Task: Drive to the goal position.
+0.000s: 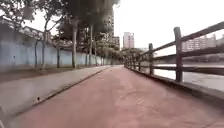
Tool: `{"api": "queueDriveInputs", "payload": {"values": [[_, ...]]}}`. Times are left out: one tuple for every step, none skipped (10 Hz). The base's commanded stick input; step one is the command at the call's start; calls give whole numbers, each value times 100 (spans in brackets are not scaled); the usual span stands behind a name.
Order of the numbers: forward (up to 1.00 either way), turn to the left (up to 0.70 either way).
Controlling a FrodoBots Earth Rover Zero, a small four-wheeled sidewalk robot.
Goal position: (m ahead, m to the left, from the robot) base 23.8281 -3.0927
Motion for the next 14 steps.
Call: {"api": "queueDriveInputs", "payload": {"values": [[96,0],[95,0],[95,0],[96,0],[96,0],[95,0],[95,0],[96,0],[96,0],[96,0],[95,0],[96,0],[96,0],[96,0]]}}
